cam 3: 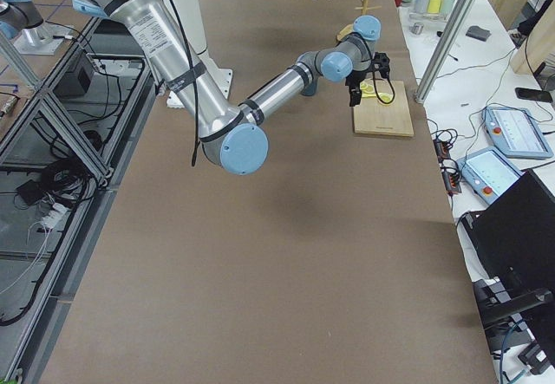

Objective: Hang cup on storage rack
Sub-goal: 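Move the left gripper toward the mug handle while the right arm withdraws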

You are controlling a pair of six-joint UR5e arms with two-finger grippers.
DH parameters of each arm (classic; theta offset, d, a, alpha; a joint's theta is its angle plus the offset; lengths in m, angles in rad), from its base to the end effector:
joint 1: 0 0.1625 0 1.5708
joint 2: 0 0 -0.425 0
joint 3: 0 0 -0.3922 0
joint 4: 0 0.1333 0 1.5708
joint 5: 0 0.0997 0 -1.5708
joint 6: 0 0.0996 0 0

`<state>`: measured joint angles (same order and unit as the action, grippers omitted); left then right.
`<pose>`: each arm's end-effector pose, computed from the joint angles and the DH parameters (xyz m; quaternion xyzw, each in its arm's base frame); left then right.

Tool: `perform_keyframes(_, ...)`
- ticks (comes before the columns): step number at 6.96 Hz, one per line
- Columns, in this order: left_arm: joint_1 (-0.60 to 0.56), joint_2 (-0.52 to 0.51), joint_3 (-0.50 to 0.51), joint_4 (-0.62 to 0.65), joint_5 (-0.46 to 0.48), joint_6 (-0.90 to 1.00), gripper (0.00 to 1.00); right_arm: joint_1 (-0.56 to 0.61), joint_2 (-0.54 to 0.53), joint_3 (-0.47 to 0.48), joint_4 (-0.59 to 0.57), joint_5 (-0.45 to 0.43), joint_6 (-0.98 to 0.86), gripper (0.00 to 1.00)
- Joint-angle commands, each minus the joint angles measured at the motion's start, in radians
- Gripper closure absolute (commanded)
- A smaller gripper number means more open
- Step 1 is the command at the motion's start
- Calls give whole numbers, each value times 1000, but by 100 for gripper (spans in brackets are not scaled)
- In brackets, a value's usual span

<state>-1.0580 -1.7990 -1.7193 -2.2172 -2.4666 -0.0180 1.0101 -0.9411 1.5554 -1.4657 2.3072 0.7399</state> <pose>0.2292 -0.5204 0.3795 0.3267 0.4801 0.3980 0.7101 -0.3130 -0.6234 0.2697 0.0574 -0.4670 -0.0480 0.8811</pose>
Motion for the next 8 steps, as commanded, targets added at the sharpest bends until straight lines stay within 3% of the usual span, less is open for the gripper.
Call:
perform_keyframes(1, 153, -147, 143, -60, 5, 1, 4, 11, -25, -35, 19, 0, -46, 0)
perform_keyframes(2, 217, -196, 203, -109, 21, -14, 9, 11, -25, -47, 33, 0, -47, 0)
perform_keyframes(3, 281, -251, 243, -177, 111, -72, 4, 11, -25, -66, 48, 0, -47, 0)
perform_keyframes(5, 380, -304, 294, -346, 278, -181, 2, 16, -24, -107, 103, 0, -48, 0)
perform_keyframes(8, 443, -327, 316, -387, 354, -189, 2, 18, -22, -112, 104, 0, -47, 0)
